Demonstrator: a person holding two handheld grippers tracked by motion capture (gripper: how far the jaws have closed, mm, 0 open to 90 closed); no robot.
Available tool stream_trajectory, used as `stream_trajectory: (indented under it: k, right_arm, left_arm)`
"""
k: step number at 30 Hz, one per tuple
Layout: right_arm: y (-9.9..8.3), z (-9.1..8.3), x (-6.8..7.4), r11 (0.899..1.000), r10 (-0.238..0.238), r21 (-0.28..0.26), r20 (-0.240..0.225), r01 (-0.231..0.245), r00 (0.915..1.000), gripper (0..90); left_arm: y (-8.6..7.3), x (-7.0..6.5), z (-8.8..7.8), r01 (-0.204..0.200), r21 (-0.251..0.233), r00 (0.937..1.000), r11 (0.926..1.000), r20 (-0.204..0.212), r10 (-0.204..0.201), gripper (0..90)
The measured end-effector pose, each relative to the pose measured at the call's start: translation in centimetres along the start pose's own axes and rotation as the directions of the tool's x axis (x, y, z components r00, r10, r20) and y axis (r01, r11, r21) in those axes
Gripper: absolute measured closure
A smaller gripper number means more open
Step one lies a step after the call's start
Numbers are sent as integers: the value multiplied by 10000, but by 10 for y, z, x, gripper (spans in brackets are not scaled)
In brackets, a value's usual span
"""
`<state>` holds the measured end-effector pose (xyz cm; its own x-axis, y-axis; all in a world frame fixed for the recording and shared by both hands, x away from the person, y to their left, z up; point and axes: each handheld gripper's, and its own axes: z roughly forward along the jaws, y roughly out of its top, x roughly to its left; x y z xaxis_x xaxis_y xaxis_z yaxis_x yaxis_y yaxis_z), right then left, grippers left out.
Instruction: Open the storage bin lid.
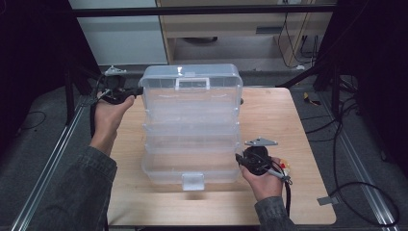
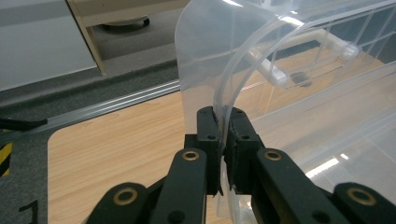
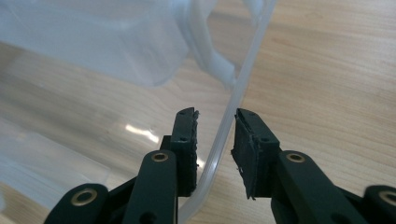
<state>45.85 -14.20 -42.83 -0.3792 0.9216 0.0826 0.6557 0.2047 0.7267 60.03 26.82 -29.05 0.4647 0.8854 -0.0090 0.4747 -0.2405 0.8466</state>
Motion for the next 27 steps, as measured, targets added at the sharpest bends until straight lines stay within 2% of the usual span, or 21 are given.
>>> stream_trajectory:
  k: [3, 5, 9, 23, 27]
  right_arm:
    - [-3, 3, 0, 9993, 370, -88, -132, -371, 9992, 723]
    - [-4, 4, 0, 9989, 438, -150, -155, -440, 9989, 723]
    - [-2, 4, -1, 9996, 276, -12, -141, -277, 9995, 727]
    - [0, 4, -1, 9998, 173, 113, -105, -172, 9998, 733]
    - [1, 4, -2, 9998, 158, 157, -131, -156, 9998, 733]
  left_arm:
    - [0, 2, 2, 50, -17, 10000, 10000, 58, -50, 850]
    - [1, 3, 3, 100, -26, 9999, 9999, 67, -100, 850]
    - [2, 3, 5, 135, -29, 9999, 9999, 58, -135, 850]
    - [6, 8, 12, 207, 86, 9997, 9997, 86, -208, 849]
    - [8, 11, 18, 376, 102, 9991, 9992, 181, -377, 849]
